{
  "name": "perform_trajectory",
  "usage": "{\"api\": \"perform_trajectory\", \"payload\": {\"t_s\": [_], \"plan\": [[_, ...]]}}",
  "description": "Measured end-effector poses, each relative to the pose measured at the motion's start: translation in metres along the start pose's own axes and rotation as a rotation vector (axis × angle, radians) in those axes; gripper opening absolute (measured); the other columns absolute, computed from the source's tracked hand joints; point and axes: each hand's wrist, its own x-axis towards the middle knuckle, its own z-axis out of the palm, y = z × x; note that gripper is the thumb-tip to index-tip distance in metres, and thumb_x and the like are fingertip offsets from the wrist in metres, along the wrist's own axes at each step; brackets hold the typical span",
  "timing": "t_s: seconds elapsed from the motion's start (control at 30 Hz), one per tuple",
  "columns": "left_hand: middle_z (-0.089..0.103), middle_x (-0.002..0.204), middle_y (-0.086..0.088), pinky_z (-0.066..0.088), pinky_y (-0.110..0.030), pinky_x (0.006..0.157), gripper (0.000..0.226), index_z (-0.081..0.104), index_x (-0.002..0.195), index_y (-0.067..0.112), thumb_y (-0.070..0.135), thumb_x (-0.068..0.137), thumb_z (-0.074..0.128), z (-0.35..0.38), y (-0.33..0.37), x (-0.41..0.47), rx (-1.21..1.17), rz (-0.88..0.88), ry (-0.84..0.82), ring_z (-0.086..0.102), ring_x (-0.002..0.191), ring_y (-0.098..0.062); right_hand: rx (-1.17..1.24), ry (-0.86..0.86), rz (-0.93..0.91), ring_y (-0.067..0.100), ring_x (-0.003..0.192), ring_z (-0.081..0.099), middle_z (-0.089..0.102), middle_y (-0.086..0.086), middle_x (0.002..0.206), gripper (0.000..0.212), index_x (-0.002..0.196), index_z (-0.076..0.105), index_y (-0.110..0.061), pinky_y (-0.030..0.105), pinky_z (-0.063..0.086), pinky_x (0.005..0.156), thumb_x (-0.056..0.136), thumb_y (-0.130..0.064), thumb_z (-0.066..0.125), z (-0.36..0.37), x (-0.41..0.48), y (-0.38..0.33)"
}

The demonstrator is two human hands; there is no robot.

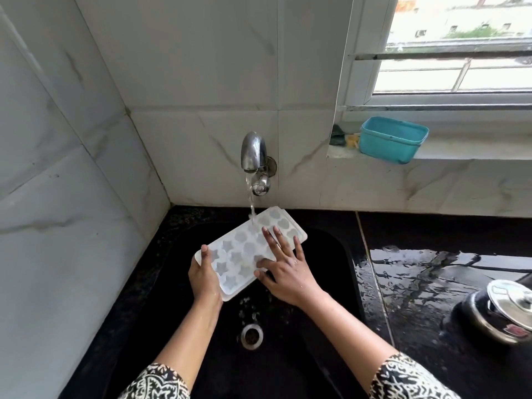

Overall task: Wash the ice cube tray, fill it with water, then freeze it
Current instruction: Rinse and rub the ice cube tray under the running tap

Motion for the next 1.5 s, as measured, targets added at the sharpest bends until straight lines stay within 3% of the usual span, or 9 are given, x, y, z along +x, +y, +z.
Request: {"api": "perform_trajectory", "payload": {"t_s": [0.1,0.33,0.5,0.6,0.8,1.03,1.23,1.37,1.5], "plan": [[0.068,0.104,-0.009,0.054,-0.036,0.077,0.04,0.058,0.116,0.01,0.043,0.096,0.05,0.0,-0.005,-0.002,-0.022,-0.052,0.012,0.067,0.094,-0.026,-0.131,0.141,-0.012,0.009,0.143,-0.024,-0.008,-0.004,0.159,0.048,0.101,0.069,-0.028,0.046,-0.018,0.113,0.093,-0.058,0.032,0.007,0.002,-0.002],[0.067,0.087,-0.002,0.053,-0.02,0.053,0.026,0.059,0.096,0.015,0.039,0.097,0.05,0.008,0.007,-0.002,-0.038,0.012,0.012,0.068,0.067,-0.009,0.145,0.041,0.11,0.004,0.133,-0.04,-0.035,-0.01,0.151,0.065,0.141,0.042,-0.015,0.042,-0.022,0.113,0.096,-0.059,0.027,0.009,-0.005,-0.024],[0.067,0.1,-0.004,0.054,-0.034,0.079,0.033,0.059,0.108,0.014,0.043,0.096,0.05,0.002,0.001,-0.004,-0.019,-0.017,-0.028,0.066,0.091,-0.02,-0.063,0.097,-0.025,0.008,0.142,-0.027,-0.015,-0.007,0.158,0.048,0.118,0.064,-0.031,0.043,-0.02,0.114,0.098,-0.055,0.029,0.0,-0.007,0.006],[0.068,0.094,-0.004,0.054,-0.029,0.064,0.03,0.058,0.106,0.013,0.041,0.098,0.048,0.006,0.001,-0.006,-0.034,-0.027,-0.025,0.068,0.081,-0.017,-0.088,0.231,-0.014,0.01,0.146,-0.016,-0.005,-0.004,0.16,0.049,0.106,0.069,-0.028,0.044,-0.014,0.115,0.095,-0.057,0.032,0.007,-0.002,0.0],[0.068,0.094,-0.003,0.053,-0.026,0.063,0.036,0.058,0.109,0.012,0.044,0.097,0.049,0.001,0.001,-0.004,-0.019,0.005,-0.007,0.067,0.082,-0.015,0.109,0.104,0.09,0.006,0.136,-0.037,-0.033,-0.012,0.152,0.064,0.134,0.052,-0.023,0.042,-0.022,0.113,0.092,-0.062,0.022,0.018,-0.012,-0.018],[0.066,0.091,-0.002,0.052,-0.025,0.06,0.027,0.057,0.102,0.015,0.04,0.098,0.048,0.004,-0.006,-0.015,-0.049,-0.022,-0.018,0.066,0.079,-0.014,-0.116,0.225,0.036,0.014,0.147,-0.011,-0.004,-0.002,0.161,0.047,0.107,0.067,-0.026,0.043,-0.016,0.115,0.095,-0.057,0.034,0.021,-0.014,-0.001],[0.066,0.092,-0.002,0.052,-0.02,0.055,0.03,0.056,0.108,0.012,0.04,0.098,0.048,0.006,-0.002,-0.013,-0.055,0.013,0.0,0.066,0.079,-0.013,0.085,0.104,0.102,0.005,0.136,-0.037,-0.034,-0.013,0.151,0.065,0.142,0.041,-0.02,0.038,-0.025,0.111,0.093,-0.059,0.024,0.02,-0.02,-0.018],[0.063,0.092,0.006,0.047,-0.019,0.06,0.027,0.055,0.107,0.018,0.042,0.097,0.048,0.0,-0.005,-0.017,0.011,0.028,-0.047,0.062,0.081,-0.008,0.013,0.058,-0.032,0.008,0.141,-0.028,-0.021,-0.01,0.157,0.053,0.134,0.052,-0.03,0.042,-0.02,0.113,0.096,-0.058,0.028,0.015,-0.031,0.009],[0.065,0.096,0.004,0.048,-0.022,0.064,0.032,0.057,0.11,0.018,0.046,0.096,0.048,-0.005,-0.009,-0.016,0.057,0.006,-0.093,0.064,0.085,-0.009,-0.279,0.138,-0.224,0.018,0.148,0.005,0.014,0.001,0.16,0.046,0.12,0.063,-0.033,0.052,0.007,0.115,0.097,-0.058,0.031,0.014,-0.032,0.037]]}}
